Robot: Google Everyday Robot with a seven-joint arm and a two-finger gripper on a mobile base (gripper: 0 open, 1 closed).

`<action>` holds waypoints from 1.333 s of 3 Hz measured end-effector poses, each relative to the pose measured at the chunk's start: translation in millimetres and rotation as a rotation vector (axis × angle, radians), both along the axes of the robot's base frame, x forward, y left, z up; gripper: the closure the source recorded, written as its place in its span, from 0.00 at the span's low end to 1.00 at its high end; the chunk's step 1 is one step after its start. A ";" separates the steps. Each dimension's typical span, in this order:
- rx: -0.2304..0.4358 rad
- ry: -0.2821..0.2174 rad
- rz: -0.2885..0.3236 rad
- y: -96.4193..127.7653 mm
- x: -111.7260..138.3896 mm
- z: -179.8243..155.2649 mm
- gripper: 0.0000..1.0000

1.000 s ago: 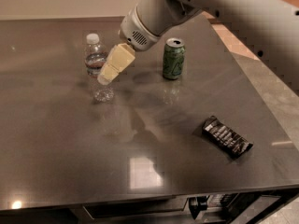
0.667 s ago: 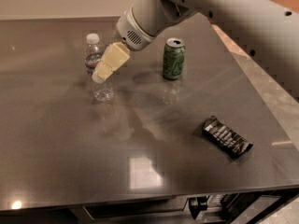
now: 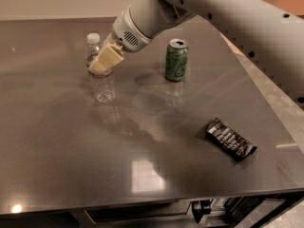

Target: Knock water bottle over

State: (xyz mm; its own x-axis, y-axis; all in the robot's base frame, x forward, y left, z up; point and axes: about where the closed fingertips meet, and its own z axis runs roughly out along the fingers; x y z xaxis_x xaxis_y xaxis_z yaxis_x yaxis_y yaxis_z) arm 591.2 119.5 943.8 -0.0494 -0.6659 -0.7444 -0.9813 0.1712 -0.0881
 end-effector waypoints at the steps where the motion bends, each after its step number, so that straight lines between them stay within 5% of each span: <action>1: 0.018 0.007 0.021 -2.7 -5.9 4.7 0.63; 3: -0.140 -0.013 0.119 -50.2 -25.5 32.8 1.00; 4: -0.309 -0.006 0.208 -89.5 -45.1 24.3 1.00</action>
Offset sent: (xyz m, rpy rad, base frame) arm -0.0340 -0.0570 0.0338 -0.1310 0.0250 0.1246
